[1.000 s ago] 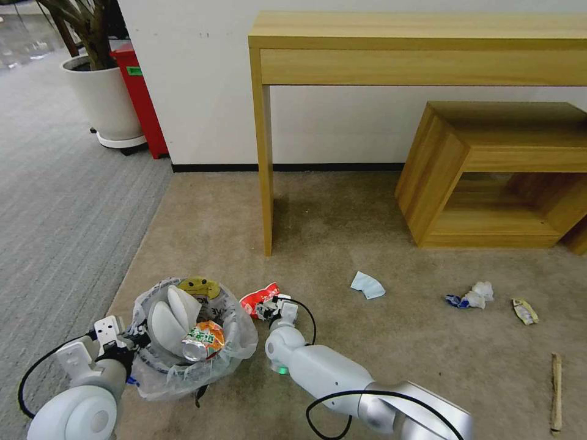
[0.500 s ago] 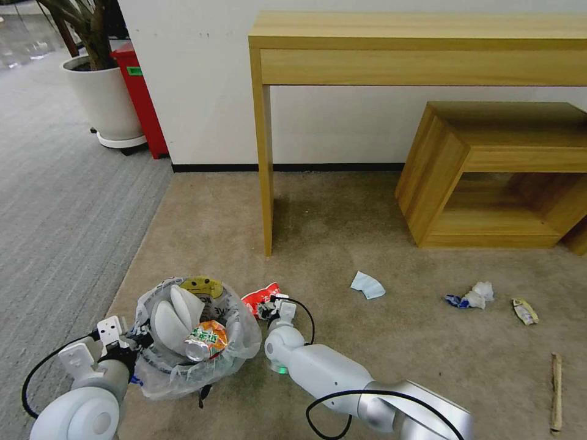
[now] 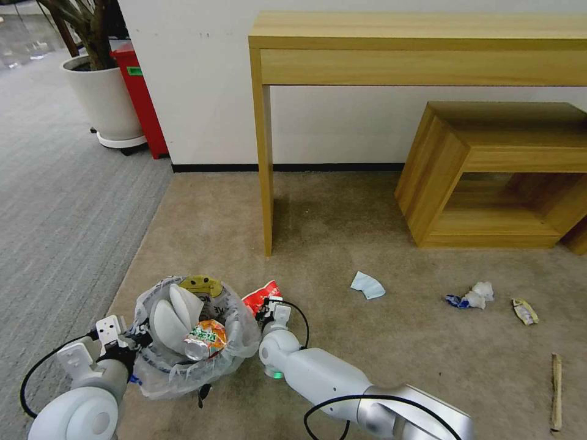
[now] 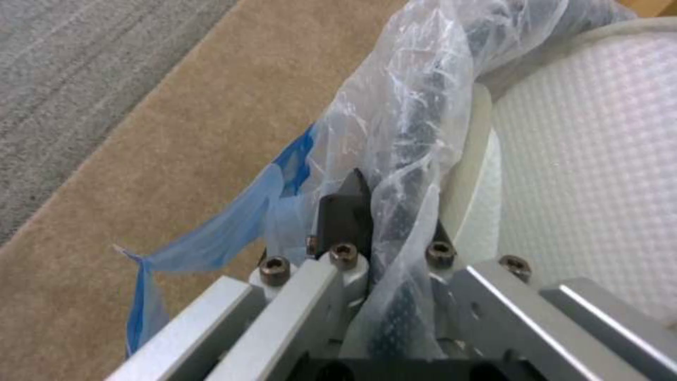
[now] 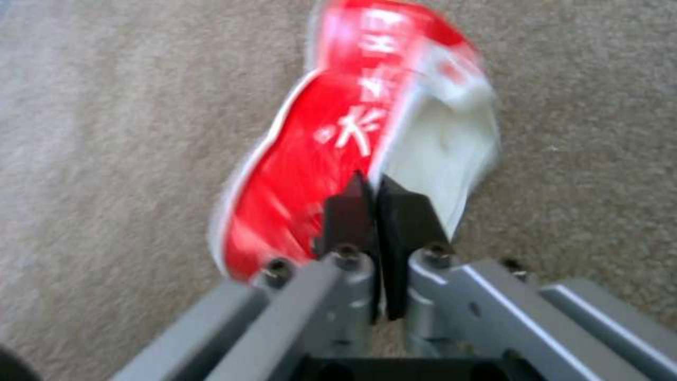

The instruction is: Pick up the trash bin and place the garbage on the floor into it.

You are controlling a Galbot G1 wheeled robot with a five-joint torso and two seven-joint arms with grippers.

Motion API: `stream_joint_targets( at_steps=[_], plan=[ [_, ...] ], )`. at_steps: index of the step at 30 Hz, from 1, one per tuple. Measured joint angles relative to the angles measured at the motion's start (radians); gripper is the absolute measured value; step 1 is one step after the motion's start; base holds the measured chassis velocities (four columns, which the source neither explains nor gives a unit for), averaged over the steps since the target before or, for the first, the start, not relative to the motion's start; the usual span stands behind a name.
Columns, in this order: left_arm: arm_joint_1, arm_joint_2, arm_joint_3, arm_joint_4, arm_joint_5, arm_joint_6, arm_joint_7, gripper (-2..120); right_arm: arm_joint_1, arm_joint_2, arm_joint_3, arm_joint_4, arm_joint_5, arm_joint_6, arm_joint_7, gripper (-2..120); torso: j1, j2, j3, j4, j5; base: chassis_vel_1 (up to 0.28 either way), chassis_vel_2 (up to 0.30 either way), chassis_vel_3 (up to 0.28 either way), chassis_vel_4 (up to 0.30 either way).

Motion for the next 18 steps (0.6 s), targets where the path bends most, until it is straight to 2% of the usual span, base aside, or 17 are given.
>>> stream_joint_targets(
  at_steps=[5,8,13,17,18],
  plan=[
    [-0.001,0.004,-0.003,0.008,-0.002,0.0,0.0,1,-0.014,-0.059,0.009,0.066,0.009,0.0,0.008,0,0.0,0.0,0.0,-0.0007,-0.0002,0.0,0.0,0.0,0.0],
    [-0.008,0.006,-0.001,0.021,-0.002,0.0,-0.001,1,-0.034,-0.134,0.039,0.148,0.008,0.0,0.028,0,0.0,0.0,0.0,-0.0008,-0.0002,0.0,0.0,0.0,0.0],
    [-0.009,0.005,0.004,0.029,0.0,0.0,-0.001,1,-0.048,-0.182,0.072,0.211,0.003,0.004,0.038,0,0.0,0.0,0.0,-0.0006,-0.0001,0.0,0.0,0.0,0.0],
    [-0.012,0.003,0.007,0.037,0.003,0.0,-0.001,1,-0.079,-0.272,0.121,0.386,-0.002,0.009,0.035,0,0.0,0.0,0.0,-0.0003,0.0001,0.0,0.0,0.0,0.0],
    [-0.012,0.003,0.007,0.037,0.003,0.0,-0.001,1,-0.079,-0.272,0.121,0.386,-0.002,0.009,0.035,0,0.0,0.0,0.0,-0.0003,0.0001,0.0,0.0,0.0,0.0]
  ],
)
